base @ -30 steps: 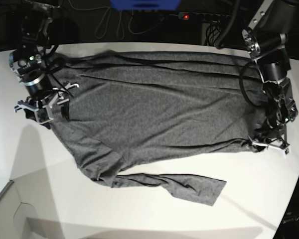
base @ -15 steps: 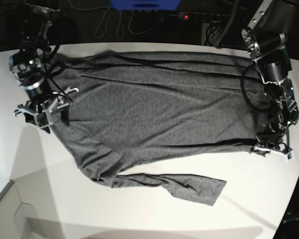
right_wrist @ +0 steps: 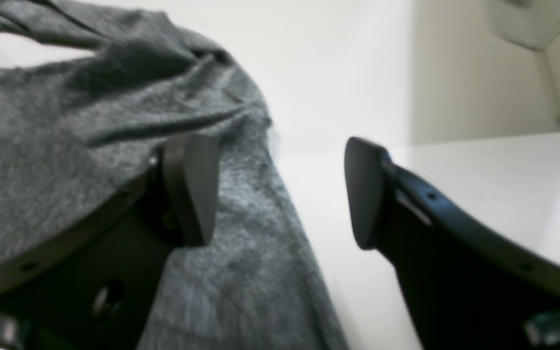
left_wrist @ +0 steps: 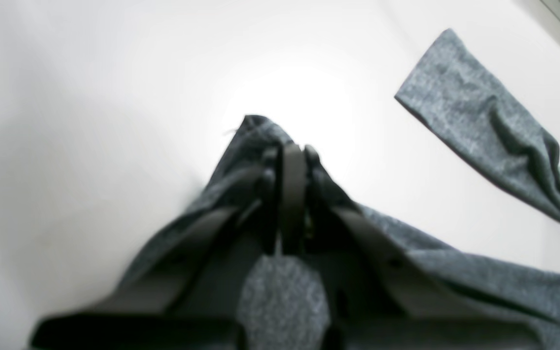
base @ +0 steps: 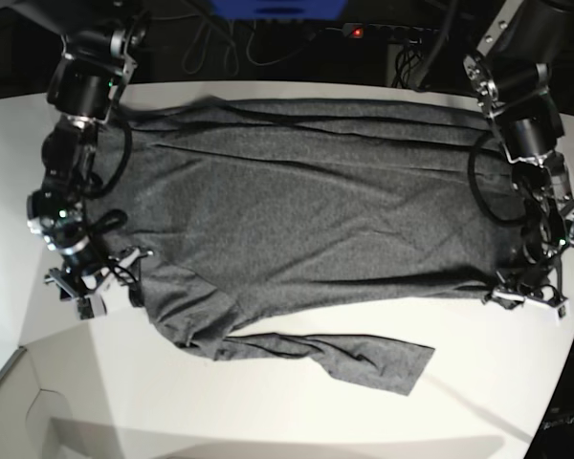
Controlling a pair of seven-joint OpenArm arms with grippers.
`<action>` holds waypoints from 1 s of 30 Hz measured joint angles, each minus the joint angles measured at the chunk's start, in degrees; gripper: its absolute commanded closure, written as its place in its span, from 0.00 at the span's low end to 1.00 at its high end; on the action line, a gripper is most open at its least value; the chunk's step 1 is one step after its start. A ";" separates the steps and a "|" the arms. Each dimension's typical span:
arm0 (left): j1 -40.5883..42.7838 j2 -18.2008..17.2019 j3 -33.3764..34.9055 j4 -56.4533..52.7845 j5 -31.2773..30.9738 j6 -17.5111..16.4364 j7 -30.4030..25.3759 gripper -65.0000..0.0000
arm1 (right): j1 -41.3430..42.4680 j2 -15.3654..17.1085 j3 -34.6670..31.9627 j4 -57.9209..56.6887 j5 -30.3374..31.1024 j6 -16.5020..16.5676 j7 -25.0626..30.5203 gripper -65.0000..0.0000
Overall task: Layout the t-shirt on the table in an organized manner, then fold the t-shirt properly
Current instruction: 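Lift the grasped edge with both grippers and fold it over the shirt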
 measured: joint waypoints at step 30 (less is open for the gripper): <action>0.02 0.02 0.31 -0.42 0.24 0.24 -0.07 1.00 | 12.61 3.80 0.24 -32.04 -0.33 -0.44 8.07 0.39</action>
